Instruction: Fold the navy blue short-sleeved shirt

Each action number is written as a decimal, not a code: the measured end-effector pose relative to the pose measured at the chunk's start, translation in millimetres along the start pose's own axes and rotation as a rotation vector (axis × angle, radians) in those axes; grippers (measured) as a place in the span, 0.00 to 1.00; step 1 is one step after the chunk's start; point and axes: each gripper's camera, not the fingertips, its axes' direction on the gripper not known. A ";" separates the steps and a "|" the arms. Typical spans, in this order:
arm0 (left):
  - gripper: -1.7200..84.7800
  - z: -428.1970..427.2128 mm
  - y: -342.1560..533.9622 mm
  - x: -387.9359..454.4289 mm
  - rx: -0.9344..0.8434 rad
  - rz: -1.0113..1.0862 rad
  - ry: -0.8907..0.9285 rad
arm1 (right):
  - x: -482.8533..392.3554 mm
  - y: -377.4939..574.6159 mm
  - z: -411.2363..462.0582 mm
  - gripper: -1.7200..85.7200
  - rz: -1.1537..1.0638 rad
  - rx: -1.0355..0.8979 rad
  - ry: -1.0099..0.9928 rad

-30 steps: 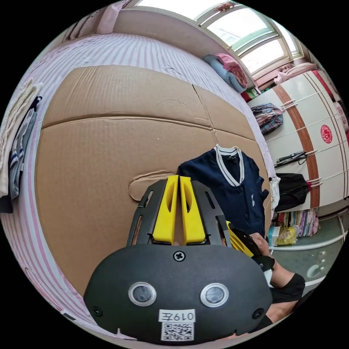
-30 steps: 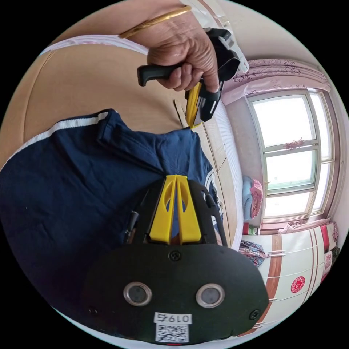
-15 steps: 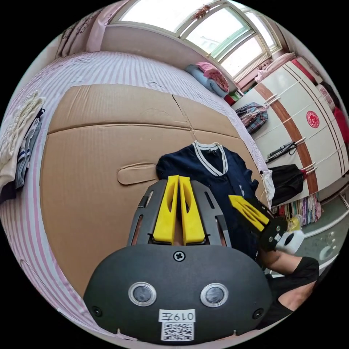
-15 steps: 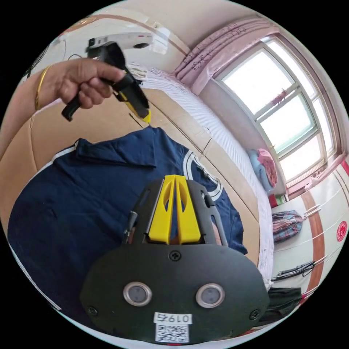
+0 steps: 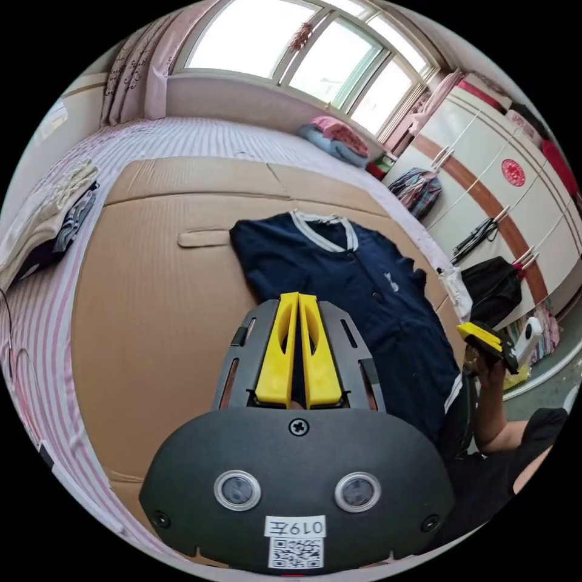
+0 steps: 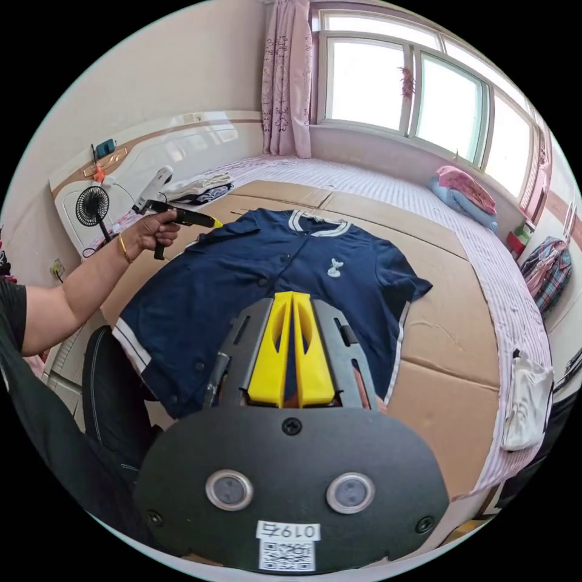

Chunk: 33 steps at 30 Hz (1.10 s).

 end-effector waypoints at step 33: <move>0.05 94.9 -42.2 592.7 0.236 0.477 -0.174 | 437.6 202.4 396.8 0.10 0.673 0.196 -0.325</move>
